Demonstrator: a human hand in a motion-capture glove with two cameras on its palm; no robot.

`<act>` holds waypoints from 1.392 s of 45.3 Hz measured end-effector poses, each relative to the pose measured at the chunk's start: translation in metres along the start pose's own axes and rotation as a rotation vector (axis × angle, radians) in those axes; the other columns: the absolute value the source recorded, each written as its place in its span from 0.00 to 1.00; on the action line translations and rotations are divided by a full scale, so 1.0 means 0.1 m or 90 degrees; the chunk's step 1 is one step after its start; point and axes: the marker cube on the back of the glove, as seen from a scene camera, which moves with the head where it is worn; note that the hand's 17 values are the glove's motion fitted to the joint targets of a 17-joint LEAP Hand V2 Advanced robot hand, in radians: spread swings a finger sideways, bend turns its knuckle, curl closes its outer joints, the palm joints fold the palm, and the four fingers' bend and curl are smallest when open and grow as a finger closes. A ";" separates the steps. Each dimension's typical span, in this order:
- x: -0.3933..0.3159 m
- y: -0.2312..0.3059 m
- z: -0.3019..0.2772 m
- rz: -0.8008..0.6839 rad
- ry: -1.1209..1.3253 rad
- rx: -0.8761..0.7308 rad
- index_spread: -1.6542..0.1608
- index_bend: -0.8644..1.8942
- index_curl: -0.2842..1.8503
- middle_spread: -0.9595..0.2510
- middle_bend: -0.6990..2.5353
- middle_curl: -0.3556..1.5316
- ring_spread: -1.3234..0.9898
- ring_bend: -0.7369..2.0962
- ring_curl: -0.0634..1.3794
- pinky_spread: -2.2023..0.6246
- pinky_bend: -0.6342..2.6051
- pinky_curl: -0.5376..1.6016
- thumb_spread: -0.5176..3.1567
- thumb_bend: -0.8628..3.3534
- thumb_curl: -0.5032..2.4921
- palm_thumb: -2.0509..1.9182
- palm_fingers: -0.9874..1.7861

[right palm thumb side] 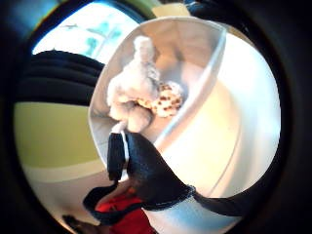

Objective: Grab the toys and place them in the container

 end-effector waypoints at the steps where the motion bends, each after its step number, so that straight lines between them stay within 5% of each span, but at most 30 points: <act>1: 0.05 0.02 0.02 0.005 0.002 0.000 0.72 0.37 0.34 0.71 0.27 0.41 0.56 0.37 0.19 0.81 0.46 0.39 0.40 0.18 0.26 0.48 0.32; 8: 0.25 0.21 0.16 -0.058 -0.046 -0.018 0.72 0.37 0.33 0.71 0.27 0.40 0.56 0.35 0.19 0.81 0.45 0.39 0.40 0.18 0.24 0.48 0.32; 37: 1.05 0.63 0.38 0.031 -0.030 -0.030 0.72 0.38 0.30 0.72 0.26 0.36 0.55 0.32 0.21 0.81 0.42 0.39 0.41 0.18 0.22 0.48 0.32; 63: 1.00 0.64 0.56 0.033 -0.056 -0.044 0.72 0.38 0.31 0.73 0.26 0.34 0.55 0.32 0.20 0.81 0.41 0.40 0.42 0.18 0.22 0.49 0.33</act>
